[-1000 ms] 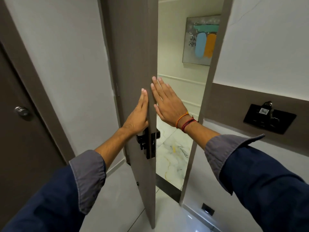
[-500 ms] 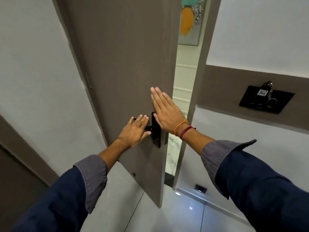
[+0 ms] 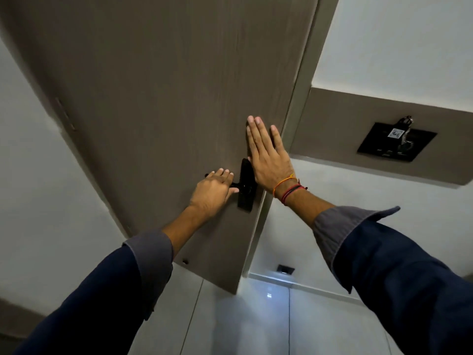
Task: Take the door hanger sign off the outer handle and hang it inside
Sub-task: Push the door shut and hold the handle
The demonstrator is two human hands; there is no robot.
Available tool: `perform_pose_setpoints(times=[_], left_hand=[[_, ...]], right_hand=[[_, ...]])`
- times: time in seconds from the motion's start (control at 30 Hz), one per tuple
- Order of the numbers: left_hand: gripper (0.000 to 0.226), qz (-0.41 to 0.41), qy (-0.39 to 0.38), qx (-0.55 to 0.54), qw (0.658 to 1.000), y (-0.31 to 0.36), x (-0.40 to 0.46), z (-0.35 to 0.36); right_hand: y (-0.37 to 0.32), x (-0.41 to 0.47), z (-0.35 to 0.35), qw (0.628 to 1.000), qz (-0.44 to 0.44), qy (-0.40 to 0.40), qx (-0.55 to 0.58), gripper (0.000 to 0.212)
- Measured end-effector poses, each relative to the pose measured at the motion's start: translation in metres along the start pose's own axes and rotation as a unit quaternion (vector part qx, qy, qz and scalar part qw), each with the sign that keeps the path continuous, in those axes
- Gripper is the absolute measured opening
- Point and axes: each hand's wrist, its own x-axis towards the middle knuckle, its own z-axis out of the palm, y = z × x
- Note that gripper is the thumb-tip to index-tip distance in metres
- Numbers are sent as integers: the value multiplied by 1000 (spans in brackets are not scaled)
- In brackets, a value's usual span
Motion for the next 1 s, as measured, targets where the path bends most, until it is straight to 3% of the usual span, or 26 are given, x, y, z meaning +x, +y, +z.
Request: perform_pose_setpoints(times=[0.33,0.7,1.0], left_hand=[[59,-38,11,-20,999,14,72,5],[61,-16,7,-31,999,8,118,23],[48,-97,-7,-189,977,17,134,35]], right_hand=[[33,32,58,1000,2,4,-21,60],[44,52,93,1000,3,25,-4,57],[46,65,101,999,-1,-2,-41,58]])
